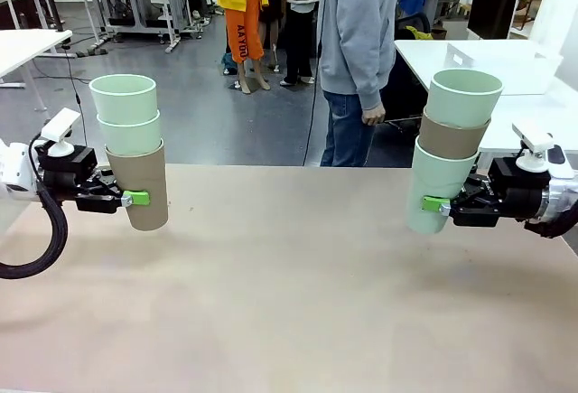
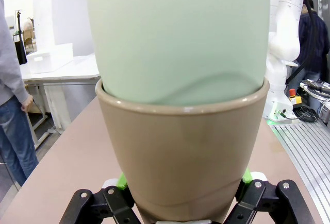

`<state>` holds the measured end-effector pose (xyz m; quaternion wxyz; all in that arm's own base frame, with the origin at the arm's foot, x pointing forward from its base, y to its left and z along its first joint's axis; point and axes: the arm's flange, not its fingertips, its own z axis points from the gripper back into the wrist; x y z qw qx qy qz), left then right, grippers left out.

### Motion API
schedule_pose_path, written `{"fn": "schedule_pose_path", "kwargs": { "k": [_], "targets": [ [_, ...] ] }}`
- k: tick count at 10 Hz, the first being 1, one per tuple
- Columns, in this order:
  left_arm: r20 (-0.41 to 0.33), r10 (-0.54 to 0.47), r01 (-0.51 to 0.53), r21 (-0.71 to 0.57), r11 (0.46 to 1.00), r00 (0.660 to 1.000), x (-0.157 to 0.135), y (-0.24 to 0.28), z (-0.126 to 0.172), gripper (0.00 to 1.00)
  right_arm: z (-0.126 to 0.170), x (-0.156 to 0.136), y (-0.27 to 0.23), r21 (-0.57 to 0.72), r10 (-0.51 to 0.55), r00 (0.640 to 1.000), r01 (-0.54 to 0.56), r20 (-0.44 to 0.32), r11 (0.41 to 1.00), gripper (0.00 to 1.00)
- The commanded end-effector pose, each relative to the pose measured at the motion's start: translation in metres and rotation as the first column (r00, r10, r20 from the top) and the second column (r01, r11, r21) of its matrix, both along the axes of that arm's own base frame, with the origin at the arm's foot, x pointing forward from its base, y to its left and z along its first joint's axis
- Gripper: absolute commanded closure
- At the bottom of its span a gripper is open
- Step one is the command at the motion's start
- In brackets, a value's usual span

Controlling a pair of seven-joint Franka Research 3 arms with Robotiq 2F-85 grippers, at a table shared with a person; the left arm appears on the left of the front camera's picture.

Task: Stack the cups and store them in the basket.
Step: Place the stack of Reusable plastic cups into the Pantry Basket.

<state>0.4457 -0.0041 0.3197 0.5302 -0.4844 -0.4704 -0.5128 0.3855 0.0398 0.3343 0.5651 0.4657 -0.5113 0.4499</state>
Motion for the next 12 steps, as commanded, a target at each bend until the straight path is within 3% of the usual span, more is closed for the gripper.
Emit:
{"fn": "schedule_pose_path", "kwargs": {
  "k": [1,12],
  "targets": [
    [0.013,-0.005,0.005,-0.007,1.000,1.000,0.0009,-0.0002,0.0060,0.15,0.0038,0.0002,0.0005,0.002,0.001,1.000,-0.001,0.010,1.000,0.16],
    [0.013,-0.005,0.005,-0.007,1.000,1.000,0.0009,-0.0002,0.0060,0.15,0.0038,0.0002,0.0005,0.002,0.001,1.000,-0.001,0.010,1.000,0.16]
  ]
}}
